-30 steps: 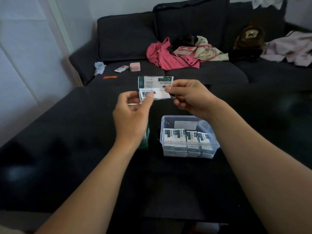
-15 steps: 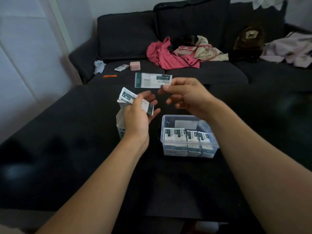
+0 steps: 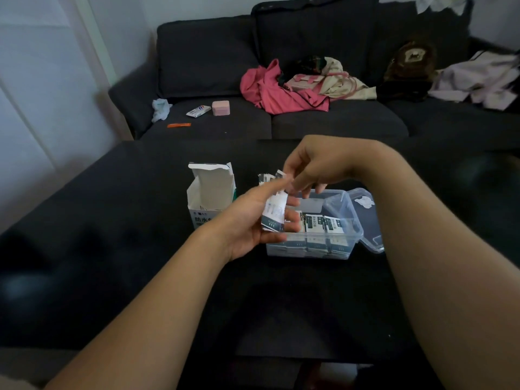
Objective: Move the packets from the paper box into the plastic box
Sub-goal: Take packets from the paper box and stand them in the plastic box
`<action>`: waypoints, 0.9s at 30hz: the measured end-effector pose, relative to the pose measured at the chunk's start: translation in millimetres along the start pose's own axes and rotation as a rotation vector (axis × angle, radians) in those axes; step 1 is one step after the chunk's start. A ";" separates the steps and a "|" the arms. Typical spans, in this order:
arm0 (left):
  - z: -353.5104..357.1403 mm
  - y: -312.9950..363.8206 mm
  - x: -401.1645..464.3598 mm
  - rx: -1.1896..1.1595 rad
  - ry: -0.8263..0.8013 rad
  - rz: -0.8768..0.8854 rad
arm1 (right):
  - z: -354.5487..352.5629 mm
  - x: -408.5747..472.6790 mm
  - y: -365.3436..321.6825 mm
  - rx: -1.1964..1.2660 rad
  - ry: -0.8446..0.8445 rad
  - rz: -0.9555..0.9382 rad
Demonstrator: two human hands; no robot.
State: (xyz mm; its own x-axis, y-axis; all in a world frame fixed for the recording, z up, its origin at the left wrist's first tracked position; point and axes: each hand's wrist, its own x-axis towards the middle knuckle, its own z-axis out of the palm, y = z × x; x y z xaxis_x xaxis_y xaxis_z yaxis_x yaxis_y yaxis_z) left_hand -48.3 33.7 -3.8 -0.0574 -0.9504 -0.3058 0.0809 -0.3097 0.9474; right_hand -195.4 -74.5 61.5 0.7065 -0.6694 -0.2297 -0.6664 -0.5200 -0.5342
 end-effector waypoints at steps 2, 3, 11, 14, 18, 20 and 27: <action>0.1 -2.9 3.8 0.026 0.063 0.016 | 3.0 1.1 -1.7 0.069 0.037 -0.026; 0.5 -4.1 5.8 0.027 0.087 0.029 | 4.4 1.7 -2.5 0.142 0.063 -0.053; 1.6 -8.4 14.6 0.048 0.159 0.119 | 23.9 9.9 -24.0 0.223 -0.137 -0.109; -1.9 -7.9 18.7 -0.010 0.177 0.103 | 17.4 8.9 -19.8 0.201 -0.045 -0.132; -0.9 -11.2 23.8 0.027 0.294 0.106 | 13.6 7.2 -10.8 0.089 0.040 -0.140; 2.1 -14.7 24.6 0.168 0.366 0.188 | 16.7 9.4 -10.7 0.103 0.033 -0.149; 3.8 -19.0 28.4 0.360 0.435 0.379 | 20.4 13.3 -13.1 0.275 0.024 -0.166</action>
State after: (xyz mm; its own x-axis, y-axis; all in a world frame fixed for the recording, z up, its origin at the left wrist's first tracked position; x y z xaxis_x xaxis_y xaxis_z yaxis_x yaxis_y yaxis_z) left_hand -55.3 12.7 -30.1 0.3213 -0.9399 0.1150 -0.3246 0.0048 0.9458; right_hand -172.4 -65.7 48.8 0.7924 -0.6011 -0.1037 -0.4507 -0.4622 -0.7637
